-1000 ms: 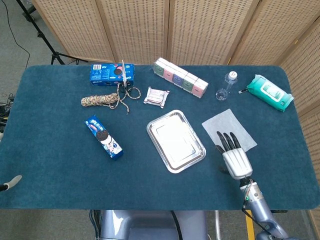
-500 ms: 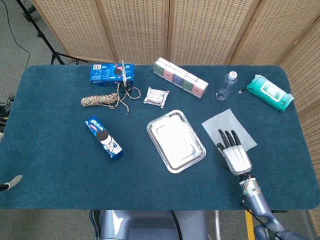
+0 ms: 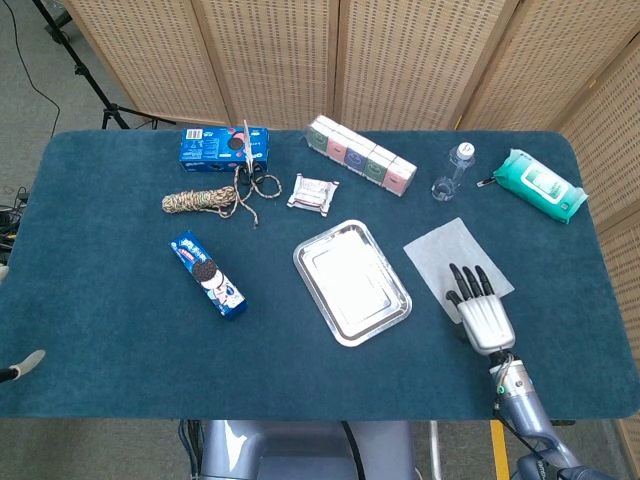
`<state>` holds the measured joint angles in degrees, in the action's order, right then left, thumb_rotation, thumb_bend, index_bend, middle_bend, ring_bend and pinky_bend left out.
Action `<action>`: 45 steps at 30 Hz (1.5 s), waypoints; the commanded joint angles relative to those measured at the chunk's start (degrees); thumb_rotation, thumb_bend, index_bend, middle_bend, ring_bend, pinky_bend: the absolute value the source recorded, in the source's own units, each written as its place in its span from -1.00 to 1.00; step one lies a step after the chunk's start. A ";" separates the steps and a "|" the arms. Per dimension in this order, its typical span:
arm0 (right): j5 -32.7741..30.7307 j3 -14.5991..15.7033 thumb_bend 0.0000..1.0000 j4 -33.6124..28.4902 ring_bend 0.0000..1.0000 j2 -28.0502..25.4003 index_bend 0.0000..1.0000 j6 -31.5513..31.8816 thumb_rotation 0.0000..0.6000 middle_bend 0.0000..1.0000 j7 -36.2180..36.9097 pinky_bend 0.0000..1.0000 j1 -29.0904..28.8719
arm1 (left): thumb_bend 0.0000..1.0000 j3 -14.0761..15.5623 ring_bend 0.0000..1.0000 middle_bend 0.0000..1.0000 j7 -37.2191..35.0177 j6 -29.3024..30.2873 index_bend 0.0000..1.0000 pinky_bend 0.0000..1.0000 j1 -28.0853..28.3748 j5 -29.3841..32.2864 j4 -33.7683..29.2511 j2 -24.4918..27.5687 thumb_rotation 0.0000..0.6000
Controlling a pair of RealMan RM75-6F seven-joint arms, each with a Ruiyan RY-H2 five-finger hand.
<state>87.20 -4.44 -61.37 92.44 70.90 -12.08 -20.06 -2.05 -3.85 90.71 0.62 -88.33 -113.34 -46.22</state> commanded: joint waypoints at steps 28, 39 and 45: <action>-0.48 0.27 -0.11 8.81 -1.00 3.56 -0.01 0.58 1.00 -1.00 4.07 -1.00 -1.38 | -1.00 -0.08 -1.00 -1.00 0.13 0.07 -1.00 -1.00 -0.10 0.04 -0.14 -0.12 1.00; -0.16 0.12 -0.07 10.15 -1.00 4.19 0.29 1.93 1.00 -1.00 5.46 -1.00 -1.69 | -1.00 -0.11 -1.00 -1.00 0.07 0.03 -1.00 -1.00 -0.11 0.13 -0.19 -0.09 1.00; 0.65 -0.52 -0.07 10.07 -1.00 4.32 0.38 4.50 1.00 -1.00 6.88 -1.00 -2.04 | -1.00 -0.10 -1.00 -1.00 -0.20 0.16 -1.00 -1.00 -0.18 0.01 -0.15 0.00 1.00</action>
<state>87.65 -4.70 -51.16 96.73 74.92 -5.48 -21.95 -2.15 -4.04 90.86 0.45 -88.32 -113.50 -46.23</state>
